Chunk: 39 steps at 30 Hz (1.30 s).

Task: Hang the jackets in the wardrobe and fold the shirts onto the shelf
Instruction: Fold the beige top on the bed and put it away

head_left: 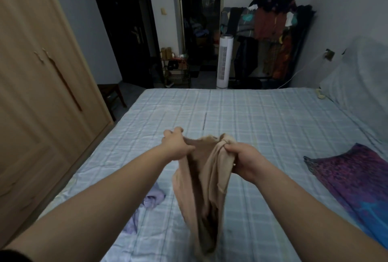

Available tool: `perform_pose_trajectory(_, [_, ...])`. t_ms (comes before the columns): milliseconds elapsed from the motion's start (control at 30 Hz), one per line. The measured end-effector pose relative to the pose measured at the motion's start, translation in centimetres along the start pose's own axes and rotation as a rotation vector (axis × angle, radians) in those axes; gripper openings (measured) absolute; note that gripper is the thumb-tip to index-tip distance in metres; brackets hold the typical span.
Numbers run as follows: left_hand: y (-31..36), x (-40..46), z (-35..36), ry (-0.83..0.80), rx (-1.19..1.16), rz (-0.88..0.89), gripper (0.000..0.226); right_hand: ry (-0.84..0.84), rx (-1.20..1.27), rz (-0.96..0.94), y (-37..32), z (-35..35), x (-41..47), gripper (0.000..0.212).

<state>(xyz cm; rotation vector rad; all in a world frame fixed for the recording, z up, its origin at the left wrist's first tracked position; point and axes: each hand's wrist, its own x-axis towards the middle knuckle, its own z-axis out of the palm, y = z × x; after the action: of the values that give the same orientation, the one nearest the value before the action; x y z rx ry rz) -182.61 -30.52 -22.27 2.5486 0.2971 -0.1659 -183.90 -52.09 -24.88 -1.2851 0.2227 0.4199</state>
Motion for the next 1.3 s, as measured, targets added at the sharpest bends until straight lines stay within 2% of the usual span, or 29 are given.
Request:
perform_pose_trajectory(67, [1.0,-1.0,1.1,-0.01,-0.089,0.14,0.061,-0.039,0.023,-0.004,-0.1,0.6,0.1,0.014])
perform_pose_trajectory(133, [1.8,-2.0,1.7,-0.225,-0.359,0.226,0.051,-0.094,0.058,-0.018,-0.1,1.0,0.2,0.022])
perform_pose_trajectory(167, [2.0,-2.4,1.8,-0.328,-0.431,0.246,0.054,-0.122,0.084,-0.013,-0.1,1.1,0.1,0.025])
perform_pose_trajectory(233, [2.1,-2.9,1.8,-0.413,-0.388,0.312,0.071,-0.173,0.152,0.005,-0.1,1.4,0.0,0.029])
perform_pose_trajectory(300, [1.9,-3.1,2.3,-0.347,-0.267,0.379,0.083,-0.266,0.196,-0.005,-0.4,1.7,-0.4,0.031])
perform_pose_trajectory(367, [1.9,-2.8,2.5,-0.224,-0.236,0.416,0.074,-0.313,0.122,-0.044,-0.9,2.0,-1.0,0.033])
perform_pose_trajectory(433, [2.0,-2.4,2.0,-0.156,-0.293,0.421,0.054,-0.24,-0.033,-0.091,-1.4,1.8,-1.4,0.042])
perform_pose_trajectory(500, [1.9,-2.0,1.2,-0.115,-0.388,0.388,0.041,-0.062,-0.128,-0.126,-1.4,1.0,-1.2,0.048])
perform_pose_trajectory(600, [2.1,-2.0,-0.6,-0.166,-0.556,0.333,0.018,0.112,-0.2,-0.173,-0.7,-0.5,-0.5,0.046])
perform_pose_trajectory(667, [2.2,-2.1,-1.7,-0.234,-0.645,0.335,0.018,0.148,-0.253,-0.206,0.1,-1.1,-0.1,0.045])
perform_pose_trajectory(900, [1.0,-2.5,-4.0,-0.337,-0.75,0.392,0.017,0.01,-0.675,-0.253,3.3,-1.3,1.2,0.081])
perform_pose_trajectory(1033, [-1.0,-3.3,-5.7,-0.354,-0.702,0.375,0.032,-0.118,-0.672,-0.227,4.0,0.2,2.1,0.07])
perform_pose_trajectory(1133, [-2.6,-4.4,-6.9,-0.33,-0.735,0.329,0.023,-0.213,-0.682,-0.194,4.3,1.5,2.8,0.049])
perform_pose_trajectory(1233, [-4.8,-5.7,-8.7,-0.241,-0.631,0.319,0.017,-0.208,-0.782,-0.265,4.1,2.3,3.0,0.026])
perform_pose_trajectory(1300, [-6.2,-6.4,-10.5,-0.096,-0.445,0.313,0.015,-0.143,-0.856,-0.365,3.4,2.4,2.8,0.028])
